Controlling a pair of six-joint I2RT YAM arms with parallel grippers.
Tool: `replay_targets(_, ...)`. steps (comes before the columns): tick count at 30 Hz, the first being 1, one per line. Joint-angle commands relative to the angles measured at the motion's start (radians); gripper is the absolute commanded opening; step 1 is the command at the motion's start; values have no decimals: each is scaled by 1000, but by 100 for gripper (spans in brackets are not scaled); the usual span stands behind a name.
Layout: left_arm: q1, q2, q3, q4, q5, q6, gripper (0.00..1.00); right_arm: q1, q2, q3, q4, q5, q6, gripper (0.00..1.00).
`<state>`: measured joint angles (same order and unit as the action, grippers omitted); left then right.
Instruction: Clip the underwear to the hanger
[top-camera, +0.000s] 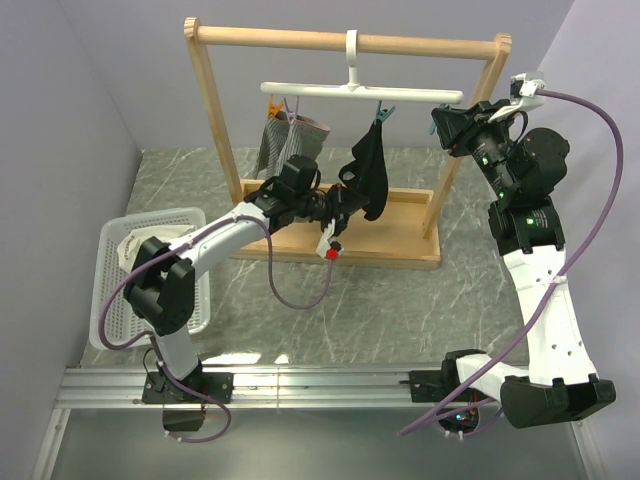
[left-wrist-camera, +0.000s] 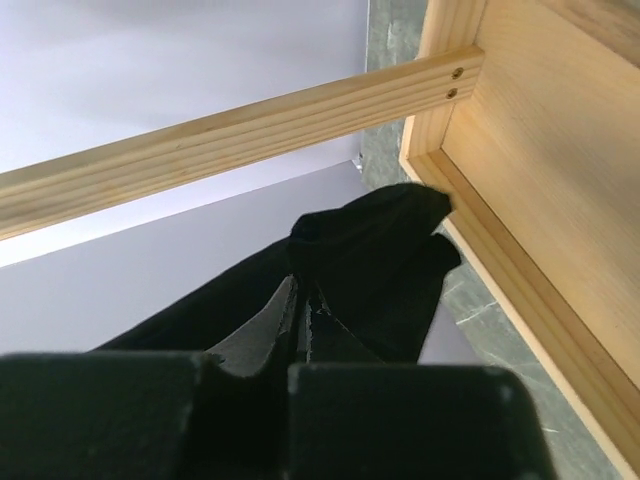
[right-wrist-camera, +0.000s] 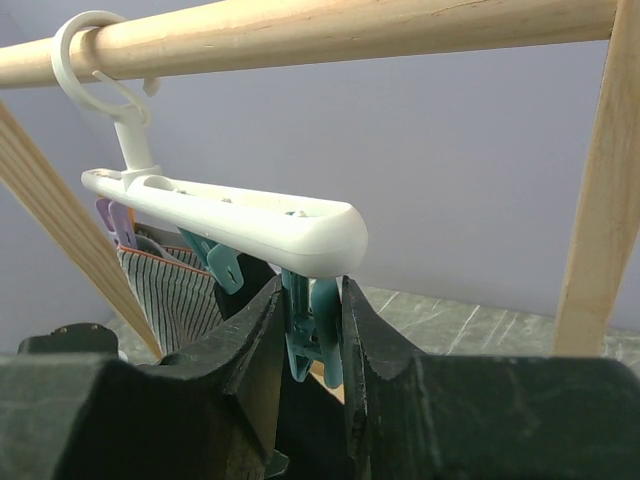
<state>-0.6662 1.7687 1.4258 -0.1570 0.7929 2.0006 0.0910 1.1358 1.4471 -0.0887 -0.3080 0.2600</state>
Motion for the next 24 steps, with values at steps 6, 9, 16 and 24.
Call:
replay_targets(6,-36,24,225,-226,22,61,0,-13,-18,-1,64,-17,19,0)
replay_targets(9,-55,29,283,-219,14,-97,1,-13,-15,-1,66,-20,21,0)
replay_targets(16,-102,40,373,-138,-90,-425,0,-16,-16,-7,70,-26,22,0)
replay_targets(24,-154,40,432,-70,-199,-645,0,-14,-13,-13,66,-23,18,0)
